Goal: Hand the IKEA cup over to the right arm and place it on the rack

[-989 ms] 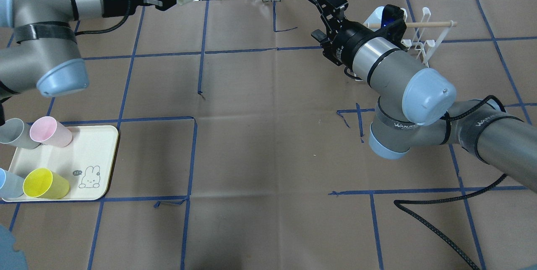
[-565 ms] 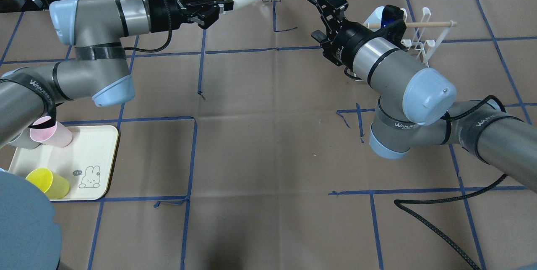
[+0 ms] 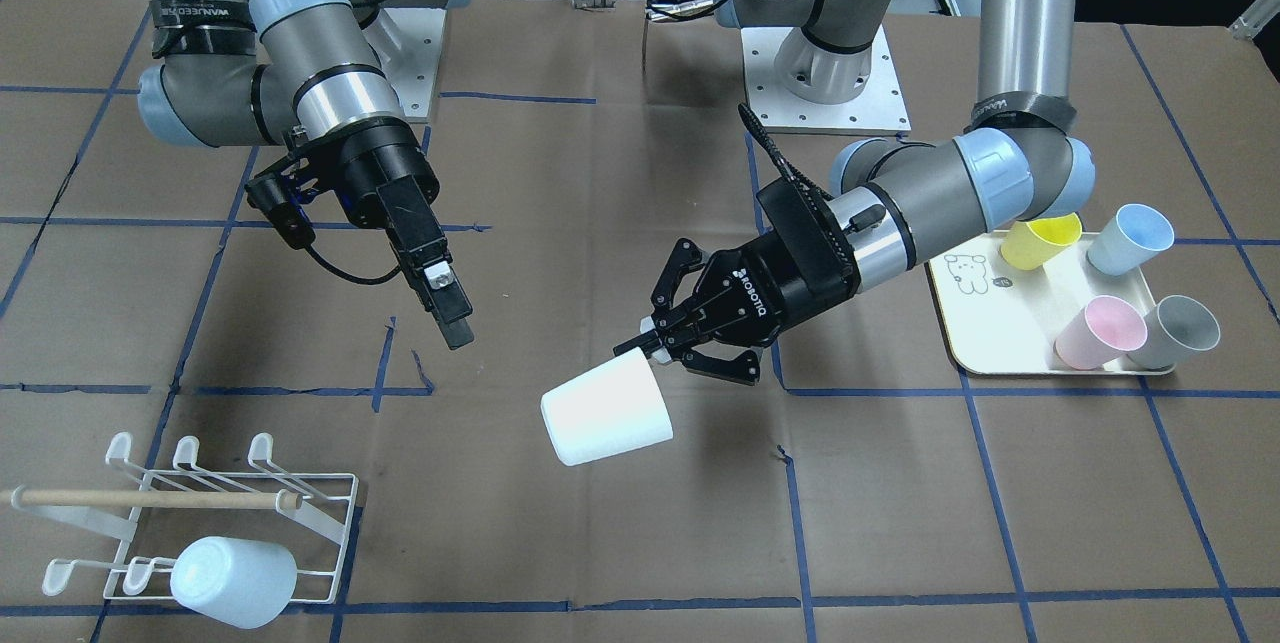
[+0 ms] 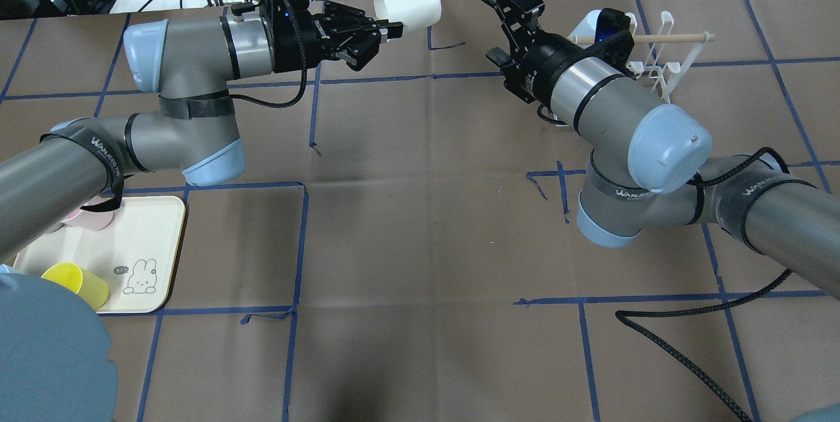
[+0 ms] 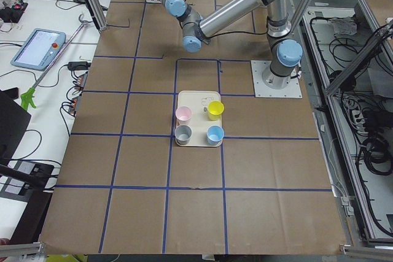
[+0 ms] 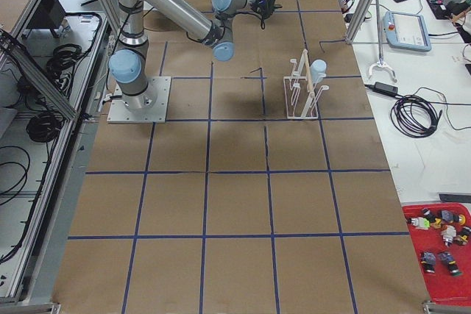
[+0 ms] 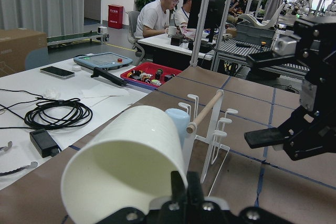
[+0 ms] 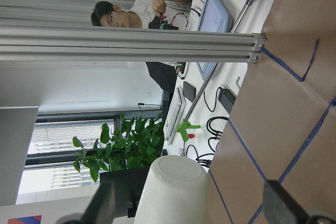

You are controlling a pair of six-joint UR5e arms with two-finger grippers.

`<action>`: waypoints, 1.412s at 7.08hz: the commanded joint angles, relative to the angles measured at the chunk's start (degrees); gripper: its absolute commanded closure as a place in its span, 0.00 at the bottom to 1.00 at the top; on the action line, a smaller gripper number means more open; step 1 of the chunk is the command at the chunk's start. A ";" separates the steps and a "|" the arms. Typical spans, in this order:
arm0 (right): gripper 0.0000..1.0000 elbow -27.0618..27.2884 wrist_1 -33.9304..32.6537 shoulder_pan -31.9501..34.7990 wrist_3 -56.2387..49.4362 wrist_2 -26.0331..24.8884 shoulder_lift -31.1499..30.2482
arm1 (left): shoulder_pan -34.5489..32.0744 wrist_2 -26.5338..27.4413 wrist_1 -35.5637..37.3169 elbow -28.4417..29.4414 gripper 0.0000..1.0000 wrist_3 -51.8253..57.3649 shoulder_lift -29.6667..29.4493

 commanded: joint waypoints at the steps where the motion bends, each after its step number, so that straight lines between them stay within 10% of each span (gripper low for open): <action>1: 0.00 -0.23 -0.03 0.37 10.38 0.29 0.80 | -0.32 -0.01 3.61 -1.51 1.00 -2.63 0.12; 10: 0.00 -10.77 0.84 6.35 9.99 0.29 10.30 | -0.41 -0.01 3.80 -1.68 0.96 -2.81 0.47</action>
